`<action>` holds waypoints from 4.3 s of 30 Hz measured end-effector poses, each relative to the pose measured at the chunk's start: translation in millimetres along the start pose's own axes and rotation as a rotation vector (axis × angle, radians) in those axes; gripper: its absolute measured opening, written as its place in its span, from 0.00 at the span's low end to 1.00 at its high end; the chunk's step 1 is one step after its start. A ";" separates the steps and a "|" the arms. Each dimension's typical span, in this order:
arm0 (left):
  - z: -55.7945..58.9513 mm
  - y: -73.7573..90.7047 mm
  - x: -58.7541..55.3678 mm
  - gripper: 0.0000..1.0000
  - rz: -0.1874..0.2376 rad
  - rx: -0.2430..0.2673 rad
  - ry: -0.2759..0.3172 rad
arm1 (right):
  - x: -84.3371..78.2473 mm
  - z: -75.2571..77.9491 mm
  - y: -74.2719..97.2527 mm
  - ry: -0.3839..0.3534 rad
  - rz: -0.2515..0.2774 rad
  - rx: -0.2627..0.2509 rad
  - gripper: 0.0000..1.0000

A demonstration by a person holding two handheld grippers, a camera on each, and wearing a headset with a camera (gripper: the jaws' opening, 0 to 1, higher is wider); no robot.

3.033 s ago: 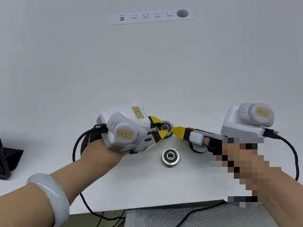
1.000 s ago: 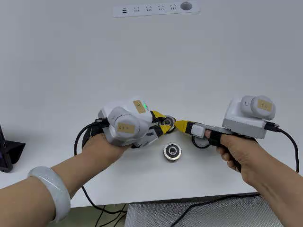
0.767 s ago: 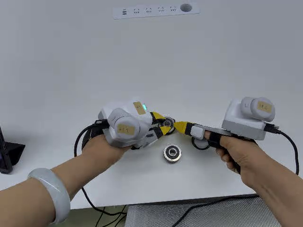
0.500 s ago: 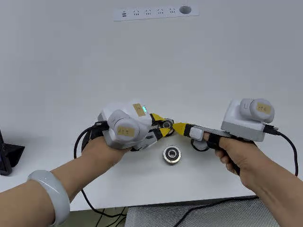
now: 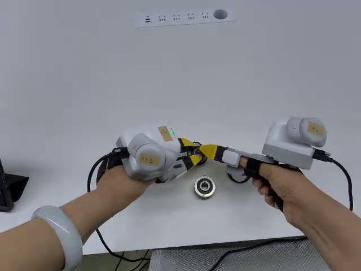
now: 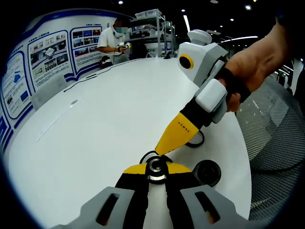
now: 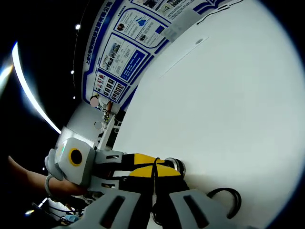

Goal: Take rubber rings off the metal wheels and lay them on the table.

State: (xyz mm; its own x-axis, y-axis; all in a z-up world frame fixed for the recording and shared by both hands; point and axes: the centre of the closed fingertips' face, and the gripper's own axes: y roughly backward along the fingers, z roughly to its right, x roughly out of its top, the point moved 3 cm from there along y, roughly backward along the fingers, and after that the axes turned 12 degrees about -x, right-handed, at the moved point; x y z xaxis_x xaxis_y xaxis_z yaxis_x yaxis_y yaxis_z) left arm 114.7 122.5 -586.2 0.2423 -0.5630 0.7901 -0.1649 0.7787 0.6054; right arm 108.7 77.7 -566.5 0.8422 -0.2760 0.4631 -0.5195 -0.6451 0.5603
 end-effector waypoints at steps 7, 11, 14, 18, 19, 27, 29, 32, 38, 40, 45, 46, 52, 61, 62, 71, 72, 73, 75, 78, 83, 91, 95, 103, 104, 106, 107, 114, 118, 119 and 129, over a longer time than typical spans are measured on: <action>0.4 0.4 0.8 0.13 -0.002 -0.001 -0.003 | -1.6 14.2 -1.1 -0.013 -0.001 -0.042 0.02; 1.1 0.8 1.5 0.13 -0.001 0.000 -0.009 | -2.9 15.7 -1.3 -0.011 -0.004 -0.057 0.02; 1.0 0.4 1.8 0.13 0.005 -0.004 -0.018 | -3.0 15.9 -1.6 -0.010 -0.004 -0.062 0.02; 1.1 1.6 4.9 0.17 0.024 -0.003 -0.023 | -2.6 15.0 -1.5 -0.008 -0.002 -0.067 0.02; 1.6 1.8 5.5 0.17 0.027 -0.007 -0.024 | -2.5 14.8 -1.4 -0.008 -0.002 -0.067 0.02; 4.1 5.3 10.2 0.22 0.055 -0.009 -0.044 | -2.9 15.0 -1.9 -0.008 -0.004 -0.073 0.02; 3.8 5.8 8.8 0.25 0.053 -0.004 -0.045 | -3.0 14.9 -2.0 -0.009 -0.005 -0.073 0.02; 2.4 6.6 6.0 0.30 0.053 0.004 -0.041 | -3.3 14.6 -1.8 -0.010 -0.007 -0.073 0.02; 1.0 9.0 0.0 0.42 0.050 0.017 -0.028 | -3.8 12.6 -0.4 -0.012 -0.008 -0.069 0.02; 1.2 9.9 -1.3 0.43 0.049 0.017 -0.022 | -3.9 11.8 0.0 -0.011 -0.007 -0.067 0.02; -0.5 13.0 -5.1 0.47 0.054 0.027 -0.006 | -5.3 10.4 1.0 -0.015 -0.007 -0.064 0.02; -0.4 13.8 -5.7 0.48 0.057 0.025 0.000 | -5.5 9.9 1.4 -0.015 -0.007 -0.063 0.02; -1.1 17.9 -7.7 0.50 0.065 0.033 0.012 | -5.3 7.4 3.8 -0.018 -0.004 -0.055 0.02; 1.5 23.7 -13.0 0.56 0.069 0.036 0.033 | -6.3 2.5 7.7 -0.023 0.001 -0.032 0.02; 1.9 24.3 -13.8 0.56 0.067 0.036 0.035 | -6.4 1.7 8.1 -0.021 0.002 -0.030 0.02; 3.8 30.4 -18.6 0.57 0.073 0.037 0.047 | -6.1 -12.7 21.3 -0.030 0.018 0.009 0.02; 3.9 30.8 -18.9 0.57 0.073 0.038 0.047 | -6.3 -13.4 22.8 -0.031 0.020 0.011 0.02; 4.1 31.3 -19.3 0.58 0.074 0.038 0.049 | -7.1 -14.1 25.1 -0.035 0.022 0.014 0.02; 3.9 32.1 -19.7 0.58 0.075 0.039 0.051 | -8.2 -14.2 28.5 -0.038 0.027 0.016 0.02; 4.3 34.1 -19.8 0.59 0.082 0.040 0.054 | -9.8 -12.1 34.8 -0.050 0.034 0.014 0.02; 6.3 36.1 -21.1 0.59 0.087 0.037 0.058 | -12.0 -3.4 44.9 -0.068 0.045 -0.004 0.02; 8.4 38.6 -23.9 0.59 0.088 0.036 0.064 | -14.5 18.7 61.7 -0.111 0.067 -0.054 0.02; 9.2 39.0 -24.5 0.59 0.087 0.037 0.066 | -14.5 32.1 69.3 -0.122 0.073 -0.079 0.02; 8.8 39.1 -25.2 0.58 0.079 0.038 0.063 | -20.0 52.1 74.5 -0.136 0.068 -0.140 0.02; 8.8 39.3 -25.4 0.58 0.078 0.038 0.062 | -20.4 53.9 74.4 -0.139 0.067 -0.145 0.02; 8.6 39.4 -25.9 0.58 0.076 0.038 0.064 | -21.1 57.3 73.9 -0.139 0.065 -0.159 0.02; 8.5 39.4 -26.0 0.57 0.076 0.038 0.063 | -21.5 58.9 73.5 -0.138 0.064 -0.164 0.02; 7.9 39.2 -26.6 0.57 0.071 0.037 0.065 | -24.9 68.0 70.6 -0.080 0.050 -0.220 0.02; 7.5 39.3 -27.3 0.57 0.070 0.037 0.067 | -26.3 70.1 69.8 -0.001 0.037 -0.257 0.02; 7.3 39.3 -27.4 0.57 0.068 0.038 0.066 | -26.3 71.4 69.7 0.008 0.036 -0.265 0.04; 6.5 38.8 -27.0 0.56 0.067 0.037 0.067 | -19.7 70.1 73.5 0.074 0.069 -0.281 0.22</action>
State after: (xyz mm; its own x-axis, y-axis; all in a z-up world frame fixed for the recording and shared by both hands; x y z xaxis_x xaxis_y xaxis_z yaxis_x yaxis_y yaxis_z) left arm 95.5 166.1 -583.5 0.2931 -0.4892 0.8214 -0.2174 0.8026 0.5555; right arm 64.0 -14.2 -582.5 0.7963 -0.2525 0.5497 -0.6031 -0.4013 0.6893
